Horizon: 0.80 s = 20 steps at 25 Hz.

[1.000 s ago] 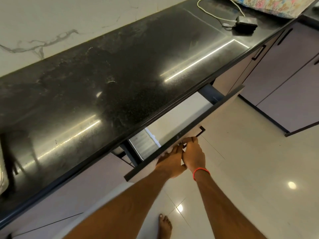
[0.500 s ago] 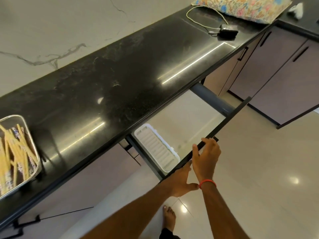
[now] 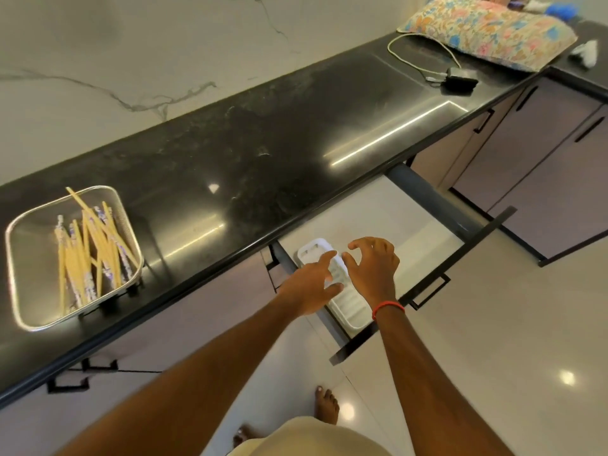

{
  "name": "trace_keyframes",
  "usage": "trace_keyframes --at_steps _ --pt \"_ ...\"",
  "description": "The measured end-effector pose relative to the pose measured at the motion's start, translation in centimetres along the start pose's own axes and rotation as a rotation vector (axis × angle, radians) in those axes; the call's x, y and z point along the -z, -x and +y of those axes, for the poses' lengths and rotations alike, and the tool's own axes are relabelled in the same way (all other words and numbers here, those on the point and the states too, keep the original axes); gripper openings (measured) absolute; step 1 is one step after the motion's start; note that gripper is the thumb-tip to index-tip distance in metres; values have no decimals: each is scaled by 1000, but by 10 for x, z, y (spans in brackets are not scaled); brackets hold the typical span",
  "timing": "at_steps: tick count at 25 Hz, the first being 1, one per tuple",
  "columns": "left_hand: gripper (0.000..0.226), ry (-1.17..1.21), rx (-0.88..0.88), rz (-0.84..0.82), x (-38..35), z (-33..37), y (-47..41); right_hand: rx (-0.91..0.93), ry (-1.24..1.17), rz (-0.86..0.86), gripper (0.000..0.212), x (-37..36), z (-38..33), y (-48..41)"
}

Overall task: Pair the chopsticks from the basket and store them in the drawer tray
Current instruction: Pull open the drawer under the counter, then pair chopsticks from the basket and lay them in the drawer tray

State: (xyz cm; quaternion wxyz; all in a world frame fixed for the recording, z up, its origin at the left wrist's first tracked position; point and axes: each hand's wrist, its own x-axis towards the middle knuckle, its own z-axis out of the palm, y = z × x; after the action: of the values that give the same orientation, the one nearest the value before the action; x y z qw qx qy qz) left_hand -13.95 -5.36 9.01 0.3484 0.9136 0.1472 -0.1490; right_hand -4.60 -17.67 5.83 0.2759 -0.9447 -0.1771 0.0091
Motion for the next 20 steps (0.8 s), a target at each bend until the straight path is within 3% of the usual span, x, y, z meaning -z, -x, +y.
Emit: trace_keyframes --at_steps 15,20 --pt "79 -222 66 587 114 -104 90 348 -22 -2 34 -22 -186 20" --pt "82 -281 114 670 135 -144 126 418 -18 -6 34 -28 -236 27"
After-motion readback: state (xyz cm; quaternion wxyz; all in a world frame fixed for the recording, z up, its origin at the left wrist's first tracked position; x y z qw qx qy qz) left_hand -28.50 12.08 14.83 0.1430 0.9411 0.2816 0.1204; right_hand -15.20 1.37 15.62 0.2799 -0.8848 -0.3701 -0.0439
